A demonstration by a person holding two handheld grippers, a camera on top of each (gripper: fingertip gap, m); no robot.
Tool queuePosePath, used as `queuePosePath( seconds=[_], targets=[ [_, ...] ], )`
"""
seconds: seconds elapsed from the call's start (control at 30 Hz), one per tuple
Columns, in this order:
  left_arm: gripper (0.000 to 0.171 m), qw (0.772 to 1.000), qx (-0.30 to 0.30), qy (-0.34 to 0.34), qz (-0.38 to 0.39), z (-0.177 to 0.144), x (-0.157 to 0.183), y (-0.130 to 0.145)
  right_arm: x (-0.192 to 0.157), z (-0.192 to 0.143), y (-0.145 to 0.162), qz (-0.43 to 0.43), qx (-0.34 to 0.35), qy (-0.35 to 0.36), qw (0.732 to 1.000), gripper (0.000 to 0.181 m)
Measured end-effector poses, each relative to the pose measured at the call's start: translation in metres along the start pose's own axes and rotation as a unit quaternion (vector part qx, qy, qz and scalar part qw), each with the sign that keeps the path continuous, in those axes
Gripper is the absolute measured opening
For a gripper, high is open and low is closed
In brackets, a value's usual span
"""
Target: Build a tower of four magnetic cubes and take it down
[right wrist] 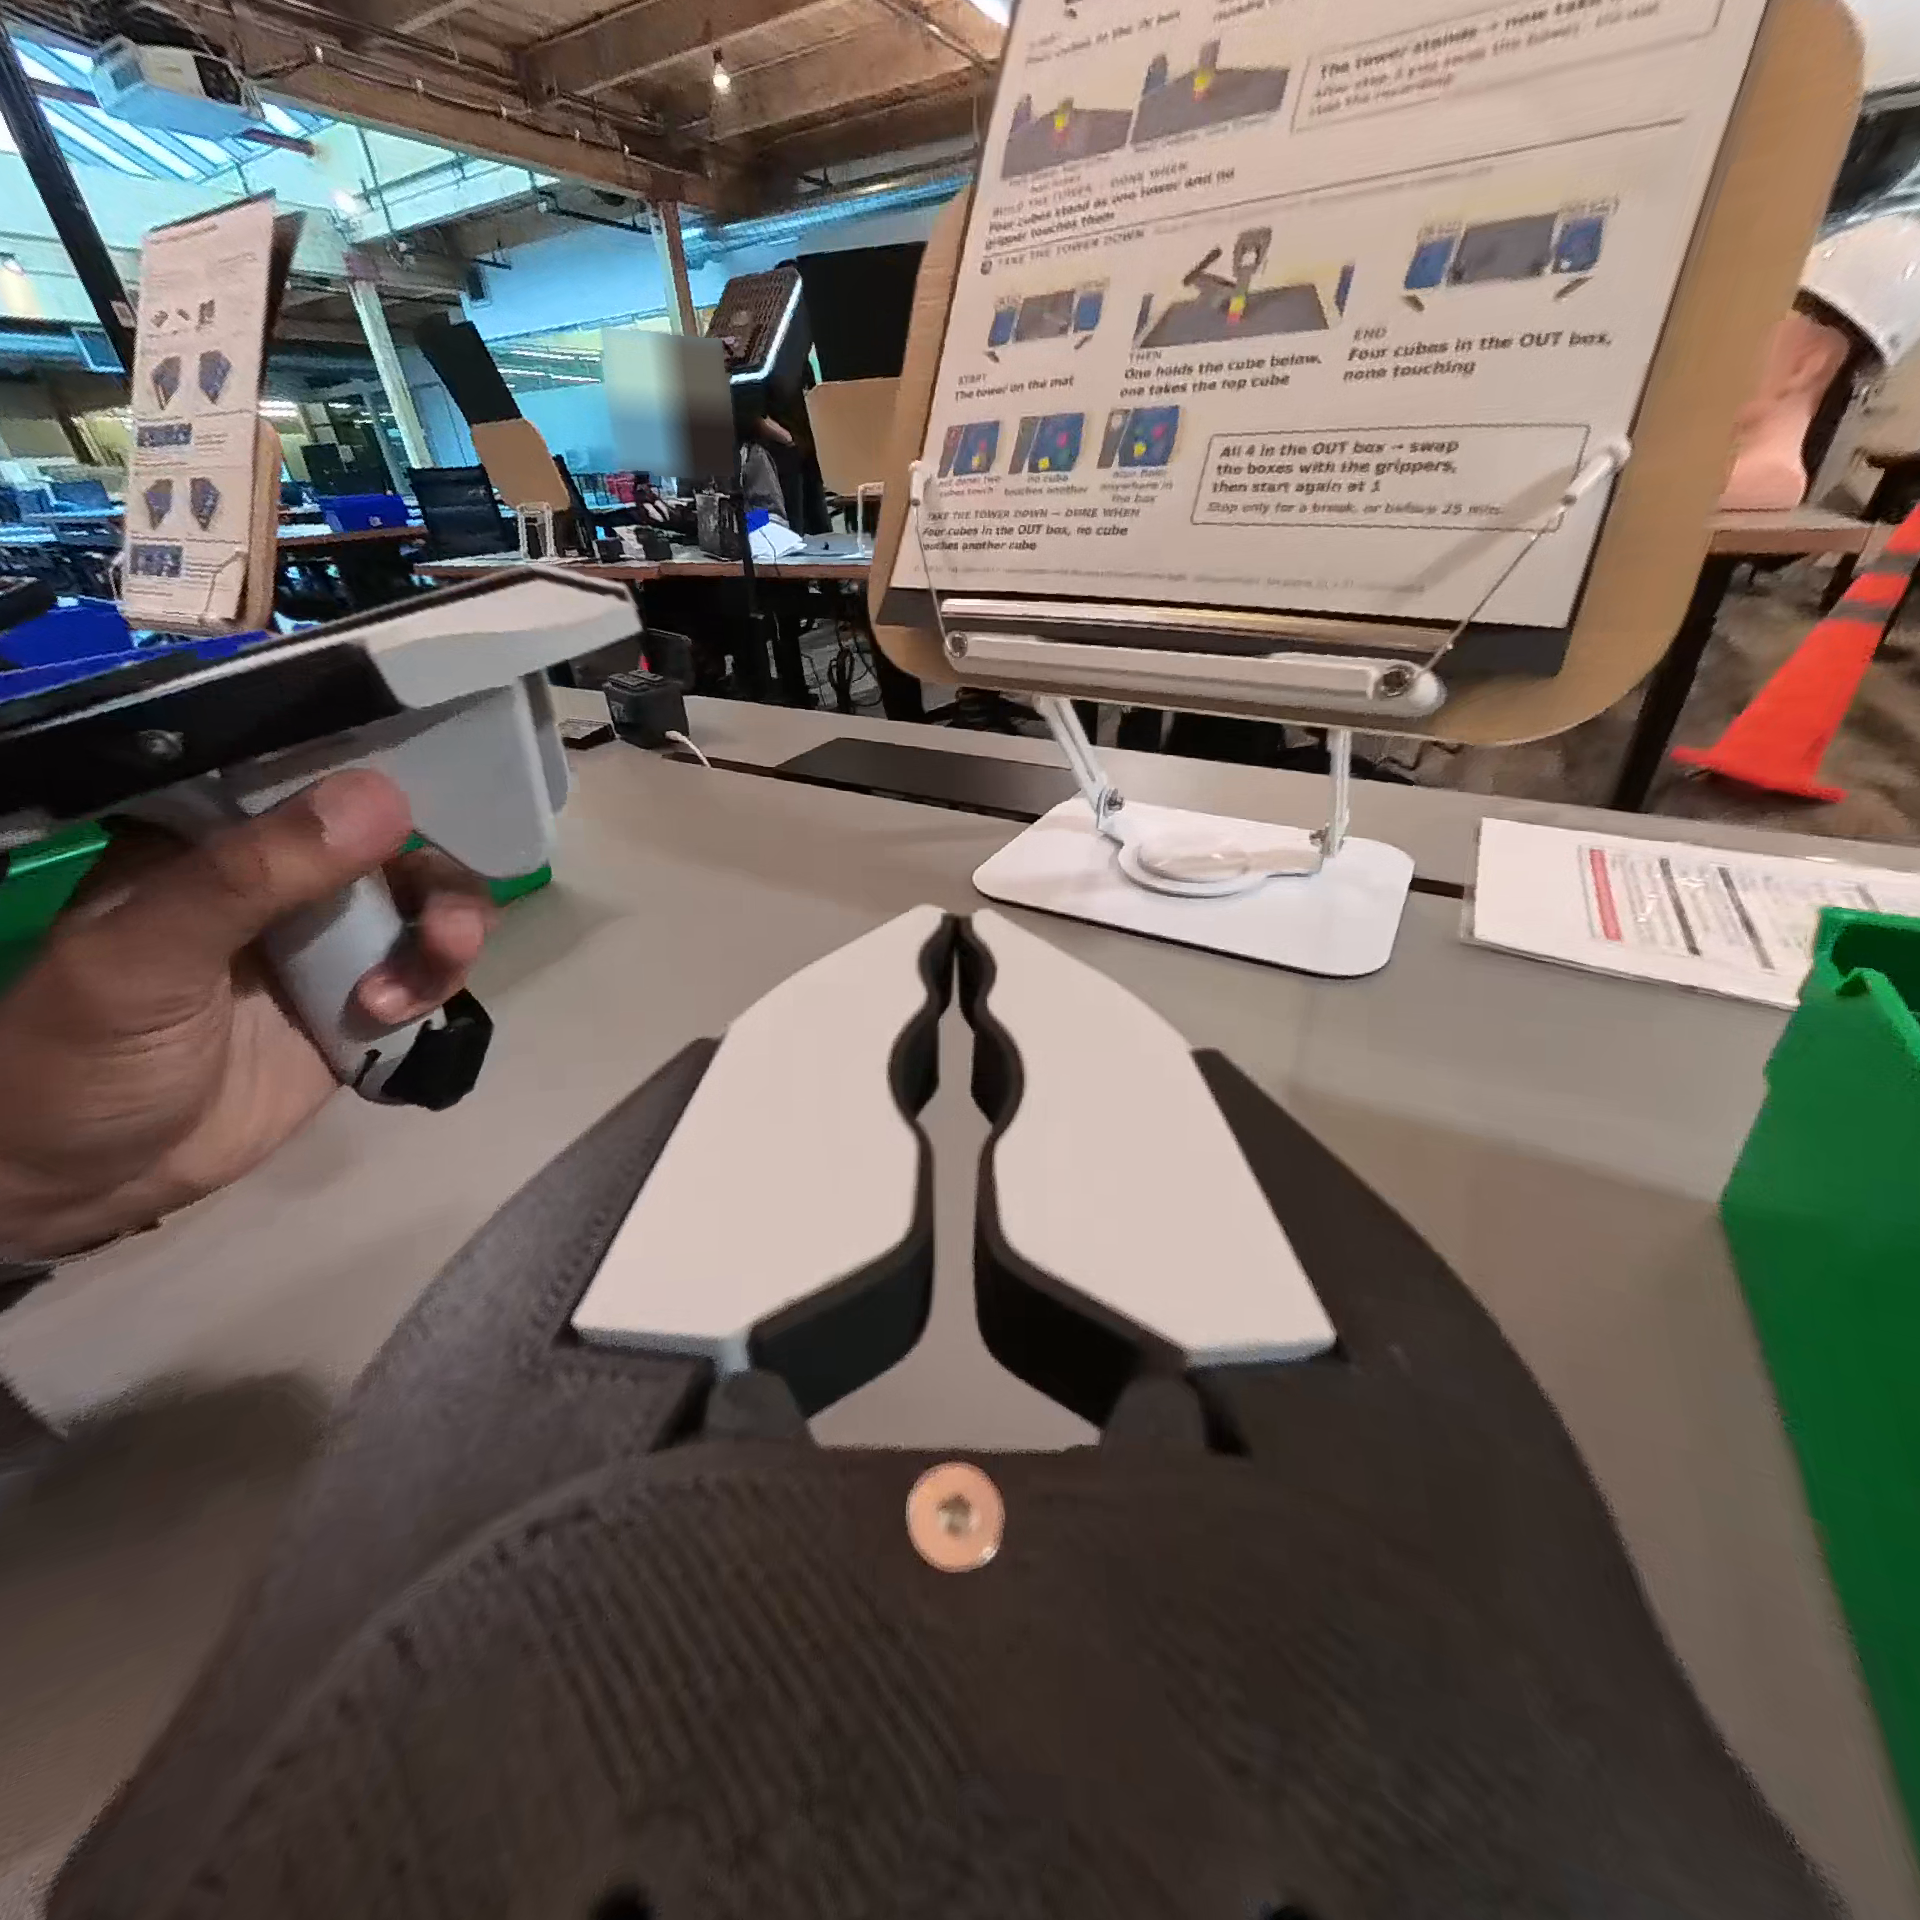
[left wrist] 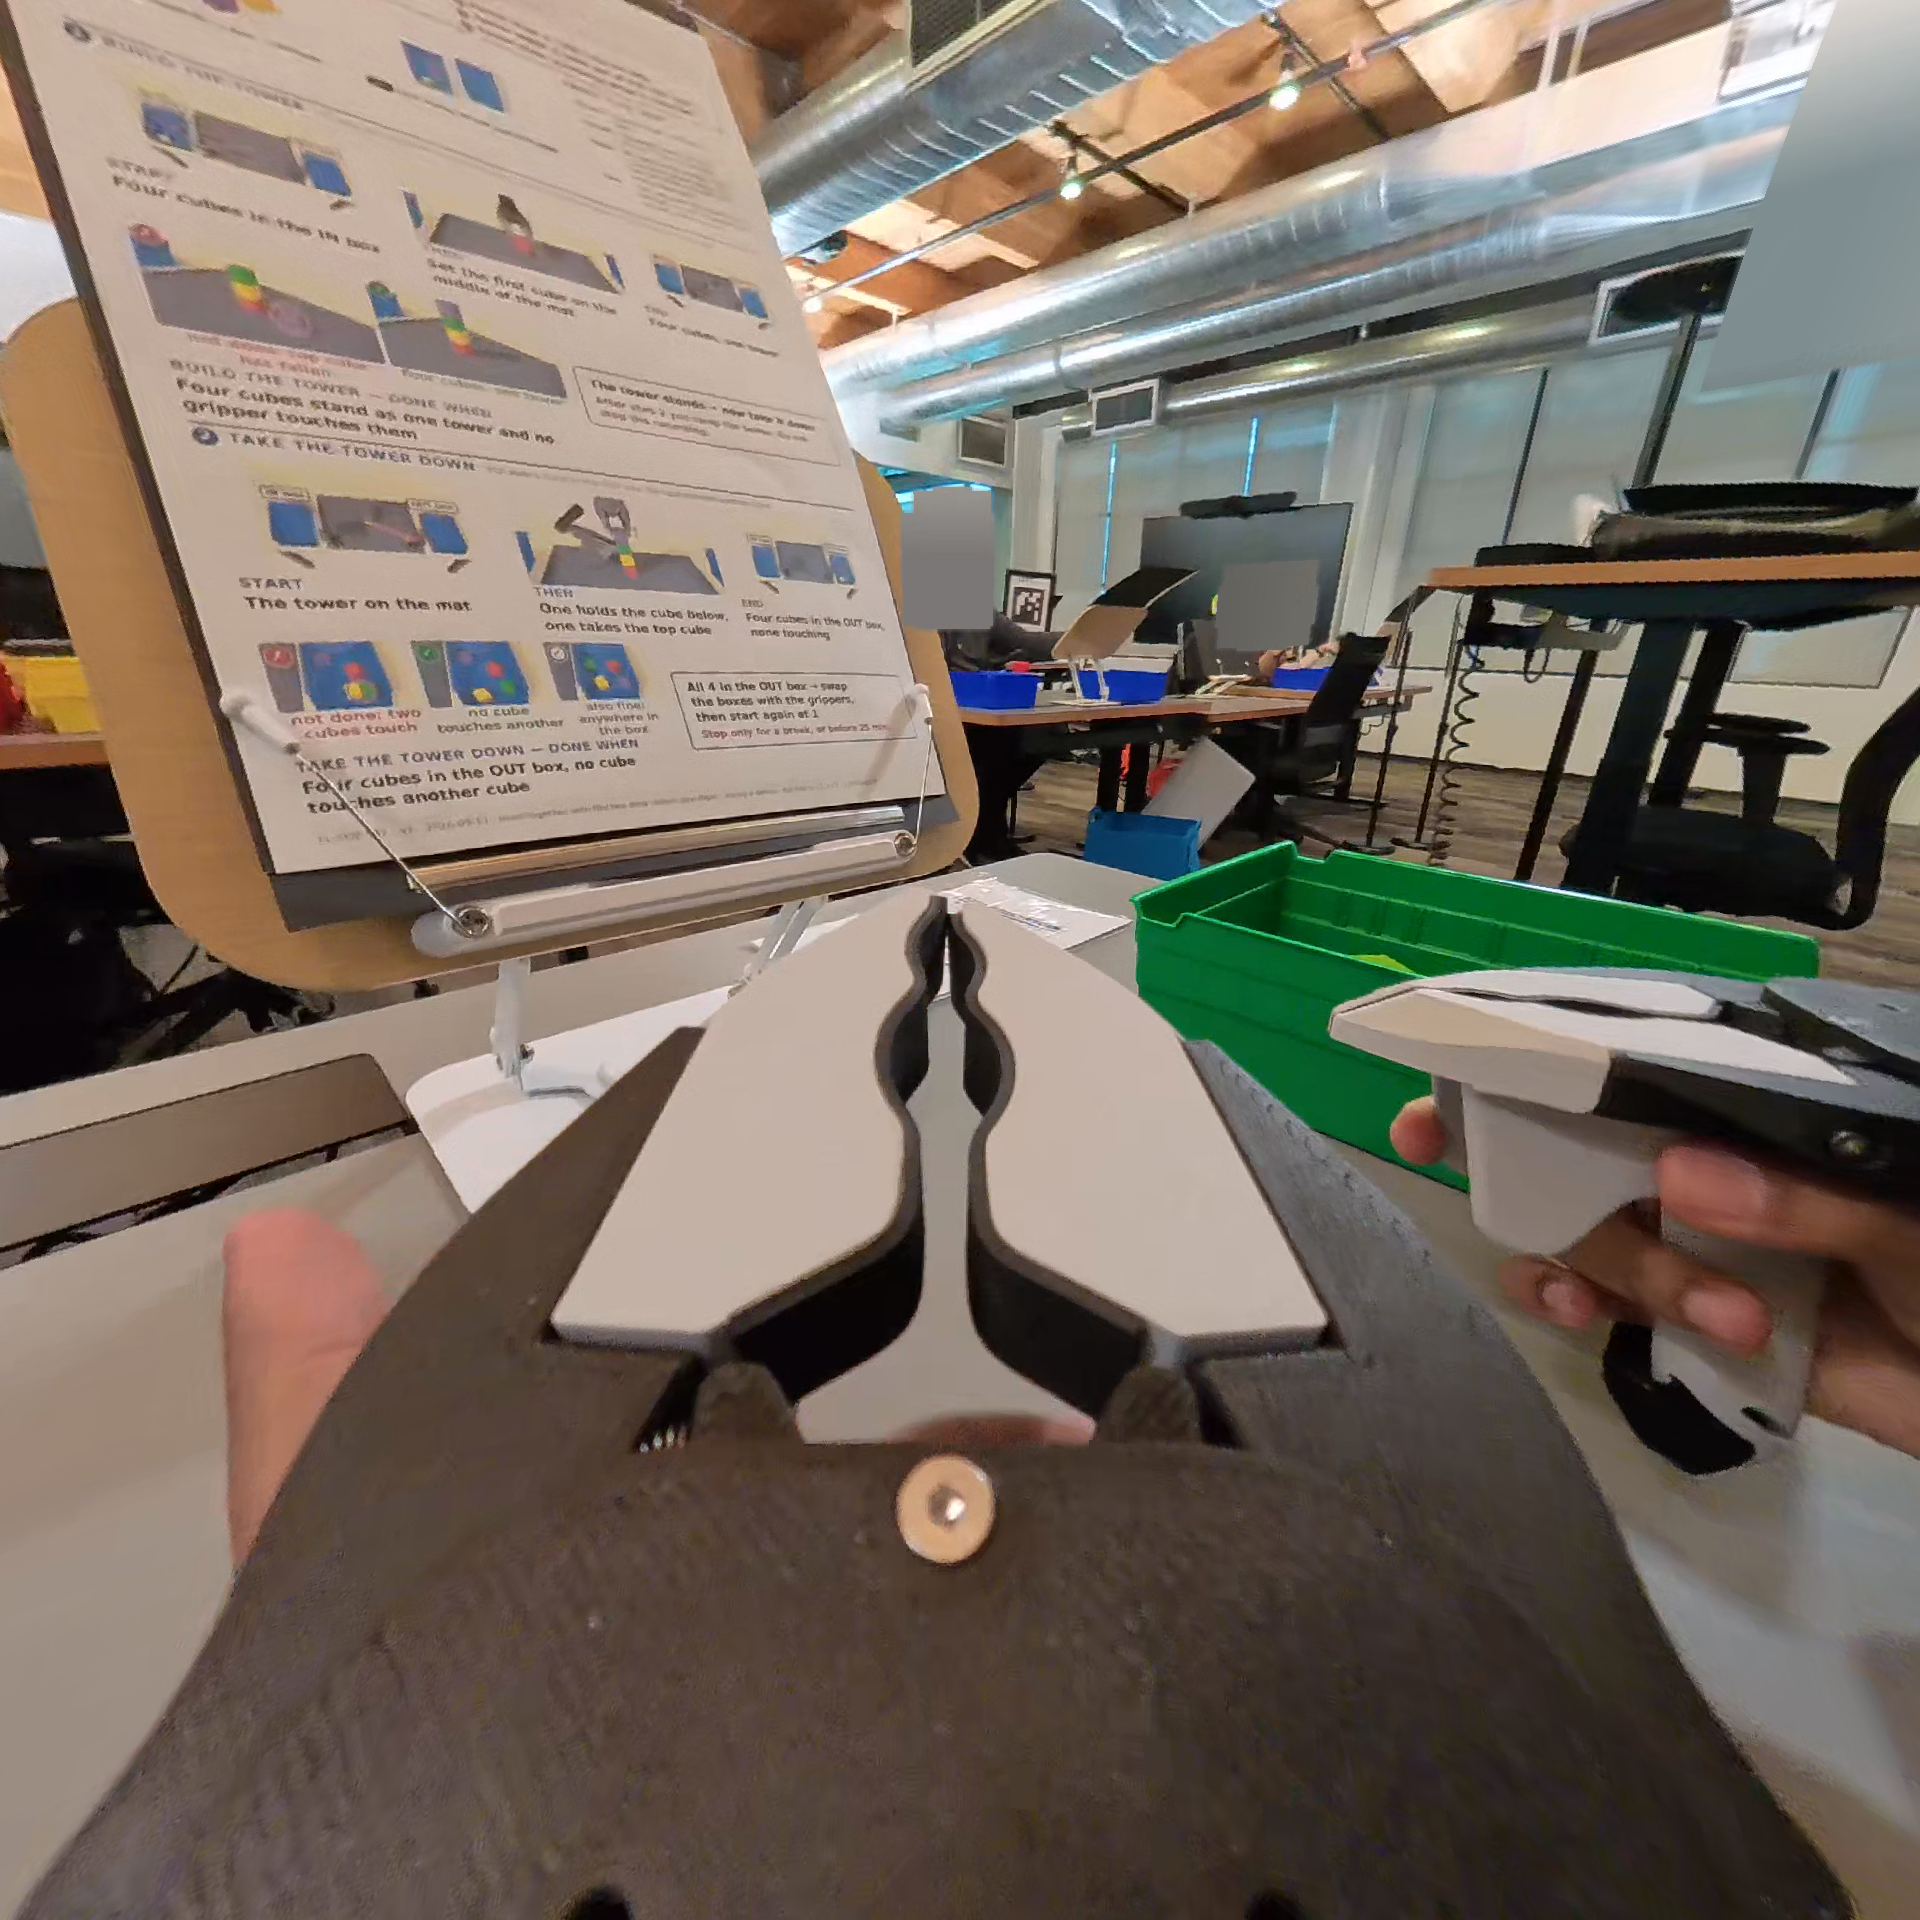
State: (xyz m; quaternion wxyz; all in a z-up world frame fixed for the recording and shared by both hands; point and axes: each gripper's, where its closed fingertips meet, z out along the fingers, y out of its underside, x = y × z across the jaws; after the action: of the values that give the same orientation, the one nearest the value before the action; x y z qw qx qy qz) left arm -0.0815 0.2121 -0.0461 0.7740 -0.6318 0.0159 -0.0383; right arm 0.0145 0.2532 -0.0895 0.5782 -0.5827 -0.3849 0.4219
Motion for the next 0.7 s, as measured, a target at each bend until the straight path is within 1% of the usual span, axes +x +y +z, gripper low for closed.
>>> queuePosePath(
  seconds=[0.03, 0.07, 0.1, 0.13, 0.17, 0.23, 0.27, 0.3, 0.33, 0.37, 0.4, 0.47, 0.5, 0.53, 0.57, 0.6, 0.63, 0.67, 0.7],
  targets=[
    [0.000, 1.000, -0.008, -0.002, -0.001, 0.000, 0.000, 0.002, -0.002, 0.001, 0.001, -0.001, -0.001, 0.001, 1.000, 0.000],
    [0.000, 0.999, -0.036, 0.004, 0.004, 0.002, 0.003, 0.010, -0.003, 0.001, 0.003, 0.005, -0.004, 0.001, 1.000, 0.000],
    [0.000, 0.996, -0.074, 0.039, 0.007, 0.004, 0.013, 0.020, -0.005, 0.002, 0.006, 0.016, -0.007, -0.002, 1.000, 0.000],
    [0.001, 0.993, -0.097, 0.072, -0.004, 0.006, 0.023, 0.026, -0.006, 0.002, 0.009, 0.032, -0.009, -0.010, 0.999, 0.000],
    [0.001, 0.992, -0.101, 0.073, -0.020, 0.006, 0.025, 0.028, -0.007, 0.003, 0.011, 0.048, -0.010, -0.018, 0.999, 0.000],
    [0.000, 0.994, -0.090, 0.047, -0.031, 0.006, 0.020, 0.028, -0.006, 0.003, 0.015, 0.067, -0.014, -0.027, 0.997, 0.000],
    [0.000, 0.996, -0.085, 0.025, -0.022, 0.006, 0.016, 0.029, -0.005, 0.004, 0.017, 0.073, -0.017, -0.028, 0.997, 0.000],
    [0.007, 0.997, -0.080, -0.010, -0.006, 0.006, 0.008, 0.029, -0.005, 0.004, 0.018, 0.076, -0.020, -0.030, 0.996, 0.000],
    [0.007, 0.996, -0.076, -0.032, 0.018, 0.005, 0.004, 0.029, -0.005, 0.004, 0.020, 0.079, -0.023, -0.033, 0.996, 0.000],
    [0.000, 0.996, -0.068, -0.022, 0.045, 0.004, 0.009, 0.027, -0.005, 0.004, 0.020, 0.083, -0.023, -0.037, 0.996, 0.000],
    [0.000, 0.996, -0.053, -0.014, 0.066, 0.003, 0.015, 0.025, -0.006, 0.003, 0.021, 0.085, -0.022, -0.043, 0.995, 0.000],
    [0.000, 0.996, -0.020, -0.023, 0.083, 0.000, 0.019, 0.018, -0.008, 0.003, 0.022, 0.085, -0.024, -0.049, 0.995, 0.000],
    [0.000, 0.996, -0.019, -0.019, 0.083, 0.000, 0.023, 0.019, -0.009, 0.004, 0.024, 0.082, -0.027, -0.051, 0.995, 0.000],
    [0.006, 0.996, -0.030, -0.014, 0.080, 0.001, 0.026, 0.023, -0.010, 0.004, 0.025, 0.078, -0.030, -0.055, 0.995, 0.000],
    [0.008, 0.995, -0.060, -0.011, 0.075, 0.004, 0.028, 0.032, -0.012, 0.004, 0.026, 0.076, -0.034, -0.059, 0.995, 0.000],
    [0.007, 0.994, -0.091, 0.003, 0.067, 0.006, 0.033, 0.043, -0.014, 0.004, 0.027, 0.073, -0.037, -0.063, 0.995, 0.000],
    [0.000, 0.993, -0.106, 0.026, 0.054, 0.007, 0.039, 0.050, -0.015, 0.005, 0.028, 0.069, -0.039, -0.063, 0.995, 0.000],
    [0.000, 0.994, -0.105, 0.025, 0.033, 0.007, 0.039, 0.052, -0.014, 0.005, 0.029, 0.065, -0.041, -0.060, 0.995, 0.000],
    [0.000, 0.994, -0.103, 0.010, 0.016, 0.008, 0.035, 0.053, -0.013, 0.006, 0.029, 0.061, -0.042, -0.053, 0.996, 0.000]
  ],
)
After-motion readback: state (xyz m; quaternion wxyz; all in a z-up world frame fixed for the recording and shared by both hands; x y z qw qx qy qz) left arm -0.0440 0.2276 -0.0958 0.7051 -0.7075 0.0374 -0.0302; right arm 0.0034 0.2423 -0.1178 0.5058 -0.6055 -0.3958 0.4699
